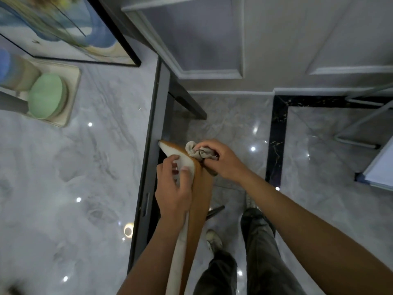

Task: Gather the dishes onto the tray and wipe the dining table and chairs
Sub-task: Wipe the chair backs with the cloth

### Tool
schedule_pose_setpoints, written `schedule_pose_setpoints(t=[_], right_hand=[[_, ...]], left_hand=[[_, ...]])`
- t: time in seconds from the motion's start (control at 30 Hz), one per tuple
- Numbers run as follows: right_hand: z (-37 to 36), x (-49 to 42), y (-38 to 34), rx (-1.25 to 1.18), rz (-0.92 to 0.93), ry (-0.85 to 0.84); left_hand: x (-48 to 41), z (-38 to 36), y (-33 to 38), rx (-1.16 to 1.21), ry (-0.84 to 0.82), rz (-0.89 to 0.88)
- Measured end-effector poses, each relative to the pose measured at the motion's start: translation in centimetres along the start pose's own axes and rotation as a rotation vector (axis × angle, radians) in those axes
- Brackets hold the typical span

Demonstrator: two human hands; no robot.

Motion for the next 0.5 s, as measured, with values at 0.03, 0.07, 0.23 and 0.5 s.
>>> schedule_pose_setpoints(t=[0.03,0.07,0.23,0.5], right_hand=[[0.2,1.3,-0.1,0.001,0.022,0.043],[0.2,2.0,-0.3,-0.002,0.051,0.074],[-0.3,7.0,-1.1,-0.015,0.144,0.21],[-2.5,12.2,-1.7,0.155,0.213,-0.032]], left_hand=[[0.0,0.0,-0.1,0.009,-0.002,-0.019],[-0.4,0.0,-0.2,0.016,-0.001,-0.036],[0.2,0.2,-0.1,0.048,0.059,-0.066],[0.9,1.5,-1.0,-0.018,-0.009,-0.229]])
Point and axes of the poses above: each hand's wrist, its own x-axis away from the middle knuckle, its own z-axis out of the back of the hand, y = z × x, the point moved 4 cm from there along -x, towards the middle knuckle, and after that the axes turned 11 degrees about y, right-handed, at the moved point
